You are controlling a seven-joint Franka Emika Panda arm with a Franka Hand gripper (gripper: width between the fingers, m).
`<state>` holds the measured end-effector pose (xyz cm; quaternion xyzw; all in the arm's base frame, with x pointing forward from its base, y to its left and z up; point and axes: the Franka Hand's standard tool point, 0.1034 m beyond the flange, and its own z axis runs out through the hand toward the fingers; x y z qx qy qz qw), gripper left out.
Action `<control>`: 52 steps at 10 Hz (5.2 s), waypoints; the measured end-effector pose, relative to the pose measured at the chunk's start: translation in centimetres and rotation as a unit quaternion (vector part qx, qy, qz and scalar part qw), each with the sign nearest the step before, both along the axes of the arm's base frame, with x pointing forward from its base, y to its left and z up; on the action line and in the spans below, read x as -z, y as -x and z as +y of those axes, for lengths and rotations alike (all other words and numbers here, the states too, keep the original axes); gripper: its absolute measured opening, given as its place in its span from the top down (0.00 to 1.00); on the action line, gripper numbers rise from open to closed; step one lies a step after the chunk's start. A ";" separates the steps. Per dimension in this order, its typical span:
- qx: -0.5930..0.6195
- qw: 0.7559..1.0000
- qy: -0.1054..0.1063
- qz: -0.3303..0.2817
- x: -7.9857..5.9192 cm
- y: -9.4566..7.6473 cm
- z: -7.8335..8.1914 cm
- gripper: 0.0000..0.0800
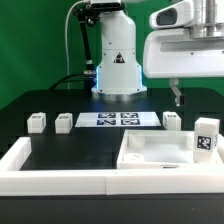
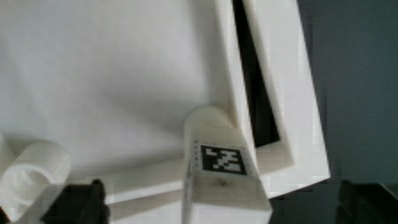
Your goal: Assemble square table
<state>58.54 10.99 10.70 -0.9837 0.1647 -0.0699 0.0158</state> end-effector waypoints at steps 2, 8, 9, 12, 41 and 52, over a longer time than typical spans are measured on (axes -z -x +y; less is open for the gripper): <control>-0.001 1.000 0.000 0.000 0.1 0.1 0.0 0.19; -0.174 0.984 0.035 -0.014 1.0 3.9 -0.8 0.19; -0.169 0.985 0.034 -0.014 1.1 3.9 -0.6 0.19; -0.170 0.985 0.034 -0.013 1.2 3.9 -0.6 0.19; -0.177 0.966 0.016 0.189 5.6 17.4 -1.0 0.19; -0.124 0.884 0.016 0.451 6.7 18.3 -1.7 0.19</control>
Offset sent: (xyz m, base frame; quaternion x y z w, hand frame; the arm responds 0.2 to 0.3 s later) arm -0.0292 0.0015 -0.0103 -0.0158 0.0396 -0.1638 0.9856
